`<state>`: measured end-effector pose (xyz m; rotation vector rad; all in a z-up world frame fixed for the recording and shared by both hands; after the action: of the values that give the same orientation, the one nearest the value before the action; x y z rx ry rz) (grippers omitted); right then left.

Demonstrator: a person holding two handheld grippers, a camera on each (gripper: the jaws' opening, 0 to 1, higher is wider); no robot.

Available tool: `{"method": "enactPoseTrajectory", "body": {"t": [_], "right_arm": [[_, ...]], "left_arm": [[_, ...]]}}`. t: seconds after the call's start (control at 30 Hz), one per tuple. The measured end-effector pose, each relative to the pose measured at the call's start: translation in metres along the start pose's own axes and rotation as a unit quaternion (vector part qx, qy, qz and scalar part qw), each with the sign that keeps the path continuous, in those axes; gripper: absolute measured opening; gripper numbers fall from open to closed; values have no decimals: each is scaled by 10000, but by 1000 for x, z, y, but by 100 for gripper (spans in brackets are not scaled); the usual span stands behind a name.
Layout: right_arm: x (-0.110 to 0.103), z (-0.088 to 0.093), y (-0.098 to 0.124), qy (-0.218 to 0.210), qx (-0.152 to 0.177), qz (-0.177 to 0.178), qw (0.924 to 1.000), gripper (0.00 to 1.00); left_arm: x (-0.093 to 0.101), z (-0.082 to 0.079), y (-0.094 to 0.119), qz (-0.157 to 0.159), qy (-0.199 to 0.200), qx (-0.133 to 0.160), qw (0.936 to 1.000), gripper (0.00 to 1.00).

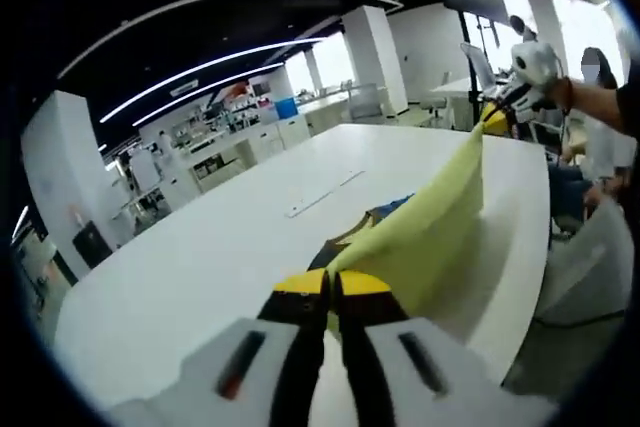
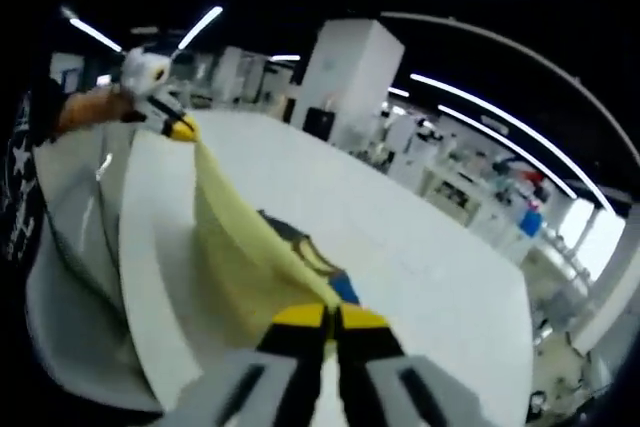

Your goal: Fold the garment on the visible template until the final outline fits inside the template.

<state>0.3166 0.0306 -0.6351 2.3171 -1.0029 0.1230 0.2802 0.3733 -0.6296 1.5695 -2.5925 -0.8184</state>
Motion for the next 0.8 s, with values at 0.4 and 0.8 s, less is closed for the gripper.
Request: {"method": "enactPoseTrajectory", "body": {"t": [0.4,0.8], "right_arm": [[30,-14,-33,14,7,331,9995,0],[48,-5,-71,9,-318,548,9980,0]], "left_arm": [[-29,-11,-32,-117,-51,68,9999,0],[-48,-7,-79,-343,-1,-218,9992,0]]}}
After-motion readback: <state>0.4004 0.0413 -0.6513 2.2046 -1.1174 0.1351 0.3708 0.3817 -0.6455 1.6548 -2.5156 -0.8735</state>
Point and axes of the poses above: the point that each gripper's makers call its tool centre point, and the gripper's own axes: y roughly backward along the fingers, x roughly to its right, z roughly out of its underside, the point moved 3 cm from there along y, roughly backward along the fingers, and after that the axes turned 2 degrees about -x, right-handed, at the moved point
